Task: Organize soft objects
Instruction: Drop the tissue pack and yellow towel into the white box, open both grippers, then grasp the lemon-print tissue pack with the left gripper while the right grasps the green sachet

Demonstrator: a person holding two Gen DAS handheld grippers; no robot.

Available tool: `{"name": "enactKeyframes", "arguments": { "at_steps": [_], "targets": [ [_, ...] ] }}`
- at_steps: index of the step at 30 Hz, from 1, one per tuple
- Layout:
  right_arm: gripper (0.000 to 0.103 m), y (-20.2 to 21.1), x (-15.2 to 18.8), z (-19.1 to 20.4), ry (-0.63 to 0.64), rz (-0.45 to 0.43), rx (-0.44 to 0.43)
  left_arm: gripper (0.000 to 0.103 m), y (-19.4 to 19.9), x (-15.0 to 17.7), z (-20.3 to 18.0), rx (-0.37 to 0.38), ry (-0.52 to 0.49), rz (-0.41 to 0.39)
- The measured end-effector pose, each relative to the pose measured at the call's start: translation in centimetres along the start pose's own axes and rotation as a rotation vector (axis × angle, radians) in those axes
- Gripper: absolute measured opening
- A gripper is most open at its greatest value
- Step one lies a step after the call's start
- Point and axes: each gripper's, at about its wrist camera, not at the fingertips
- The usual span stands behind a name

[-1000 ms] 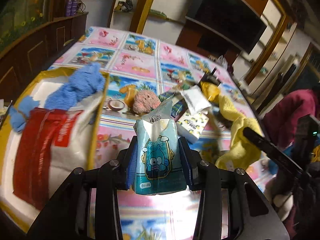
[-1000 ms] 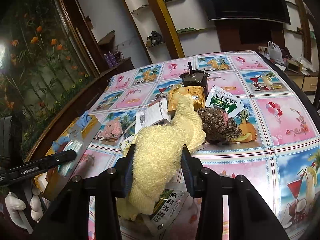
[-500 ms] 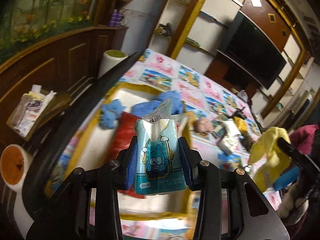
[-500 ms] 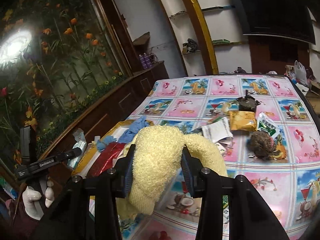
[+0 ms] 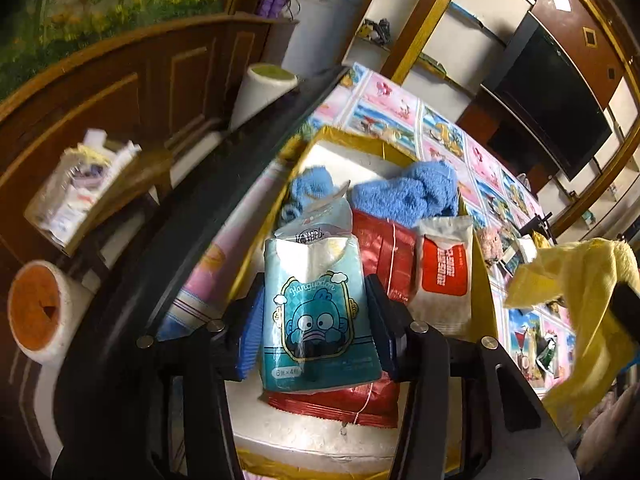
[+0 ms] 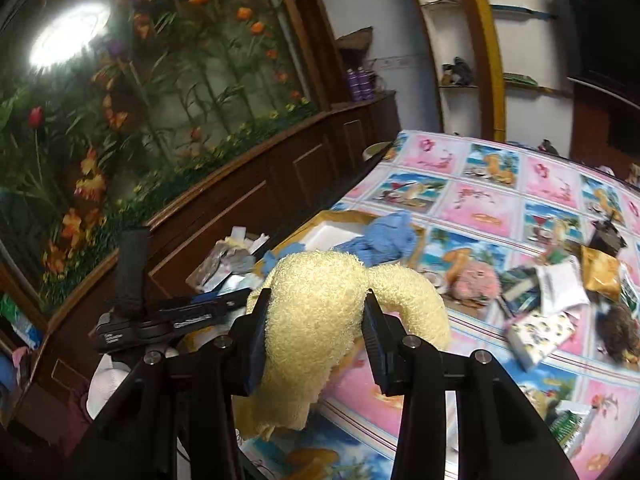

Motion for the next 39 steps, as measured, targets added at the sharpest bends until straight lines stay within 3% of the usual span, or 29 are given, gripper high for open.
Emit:
{"name": "enactKeyframes", "arguments": {
  "at_steps": [5,11,16,20,23,26,29,32,35,39],
  "targets": [
    [0.042,-4.3,0.0,3.4,0.124,0.114,0.015,0.05,-0.3,0.3,0.9,0.06,0.028,0.016],
    [0.042,-9.4,1.3,4.5,0.178,0.252,0.045,0.052,1.6,0.7,0.7,0.051,0.018,-0.042],
    [0.042,-11.7,1.7,3.1,0.158,0.29,0.12,0.052,2.9,1.2,-0.1,0.04,-0.011,-0.082],
    [0.047,-12.5,2.4,4.5,0.256,0.296,0.241,0.052,3.5,1.7,-1.1,0.055,-0.03,-0.089],
    [0.05,-10.8,2.7,4.3,0.225,0.263,0.173,0.053,4.1,2.3,-1.7,0.06,-0.037,-0.093],
    [0.059,-7.3,2.9,3.1,0.149,0.177,0.093,0.053,4.5,2.7,-2.5,0.062,-0.042,-0.094],
    [0.065,-3.8,3.2,1.3,0.087,0.097,0.081,0.053,4.8,3.2,-3.8,0.064,-0.062,-0.092],
    [0.065,-0.9,4.1,-1.8,0.031,0.058,0.109,0.053,4.8,3.8,-5.8,0.078,-0.108,-0.082],
    [0.065,1.6,5.1,-6.3,-0.047,0.039,0.197,0.053,4.7,4.5,-8.3,0.094,-0.172,-0.066],
    [0.065,4.7,7.2,-14.4,-0.263,0.029,0.297,0.053,3.8,5.4,-12.4,0.11,-0.275,-0.038]
  ]
}}
Point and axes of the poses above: each gripper's, at about its wrist camera, not at the fingertips, and y roughly against the way its jaws point, z to its left, x to its underside, and after that the axes turned 12 degrees about z, right-handed
